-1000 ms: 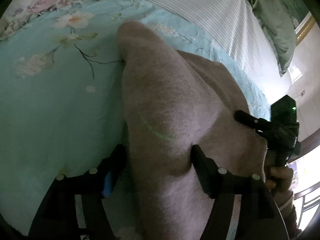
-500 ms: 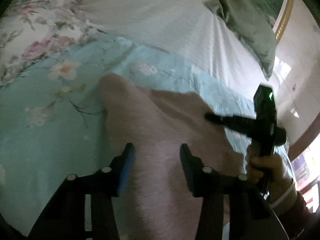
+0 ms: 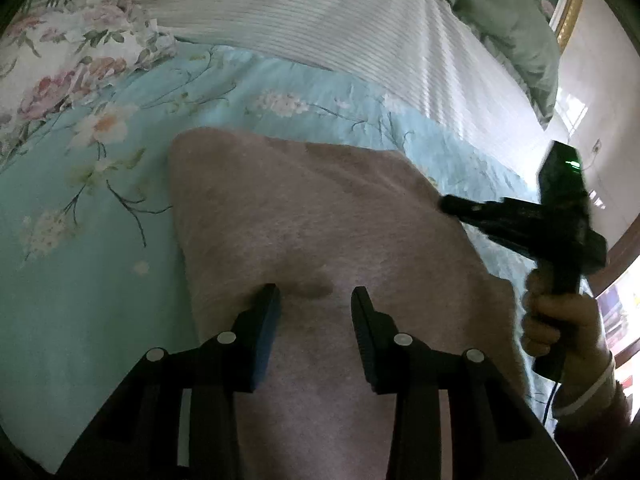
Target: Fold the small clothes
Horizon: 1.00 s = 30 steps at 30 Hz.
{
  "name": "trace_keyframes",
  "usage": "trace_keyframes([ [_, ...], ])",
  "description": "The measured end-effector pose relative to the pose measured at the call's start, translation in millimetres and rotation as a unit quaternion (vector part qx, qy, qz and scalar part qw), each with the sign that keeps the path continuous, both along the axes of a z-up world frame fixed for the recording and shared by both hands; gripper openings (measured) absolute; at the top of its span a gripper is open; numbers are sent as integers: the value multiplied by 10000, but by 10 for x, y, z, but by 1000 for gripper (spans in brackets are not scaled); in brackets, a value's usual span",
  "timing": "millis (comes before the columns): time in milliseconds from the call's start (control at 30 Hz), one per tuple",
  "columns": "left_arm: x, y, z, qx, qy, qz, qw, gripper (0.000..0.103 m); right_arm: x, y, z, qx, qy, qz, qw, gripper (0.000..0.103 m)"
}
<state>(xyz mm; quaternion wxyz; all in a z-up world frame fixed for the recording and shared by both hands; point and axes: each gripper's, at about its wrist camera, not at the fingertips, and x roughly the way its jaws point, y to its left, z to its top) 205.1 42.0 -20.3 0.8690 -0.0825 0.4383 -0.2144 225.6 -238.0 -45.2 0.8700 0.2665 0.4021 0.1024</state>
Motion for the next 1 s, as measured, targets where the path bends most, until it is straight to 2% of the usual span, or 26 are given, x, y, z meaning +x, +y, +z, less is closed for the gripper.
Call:
trace_keyframes([
  [67,-69,55,42,-99,5,21,9999,38,-222,33,177,7,-190,110,9998,12],
  [133,-208,112,104,-182,-47,26,9998,38,-467,80,272,38,-300,278,9992,25],
  [167,-280,133,136,-210,-81,-3,9997,38,-614,118,299,21,-356,357,9987,38],
  [200,-376,157,157,-237,-116,-38,9996,38,-750,154,313,-15,-409,420,9983,41],
  [267,-565,186,170,-289,-136,-119,9994,38,-1015,307,292,-26,-498,650,9966,41],
  [367,-857,179,163,-341,-175,-286,9989,38,-1269,498,127,39,-400,975,9944,41],
  [433,-997,136,152,-356,-198,-430,9982,38,-1332,607,-34,-230,-182,1057,9940,41],
  [467,-1056,109,143,-318,-216,-491,9981,38,-1330,648,-123,-438,8,1062,9934,19],
  [500,-1093,88,140,-270,-229,-534,9979,38,-1322,670,-177,-598,153,1039,9927,7],
  [533,-1133,60,136,-214,-246,-594,9977,38,-1326,658,-181,-679,163,973,9928,7],
  [633,-1188,21,107,-190,-225,-659,9974,38,-1395,533,-31,-670,-189,768,9946,7],
  [700,-1195,-11,33,-206,-162,-673,9974,38,-1401,451,-76,-756,-59,654,9950,7],
  [767,-1176,-60,-81,-99,-39,-634,9979,38,-1380,388,-271,-582,304,631,9958,8],
  [833,-1173,-77,-147,5,28,-602,9982,37,-1408,363,-379,-527,560,548,9955,17],
  [867,-1186,-71,-144,11,15,-604,9982,37,-1447,347,-353,-499,539,448,9963,25],
  [900,-1213,-54,-114,-15,-18,-627,9980,37,-1499,328,-292,-515,482,348,9969,26],
  [1000,-1267,-8,-48,-55,-104,-672,9977,37,-1615,300,85,-636,-131,107,9978,26],
])
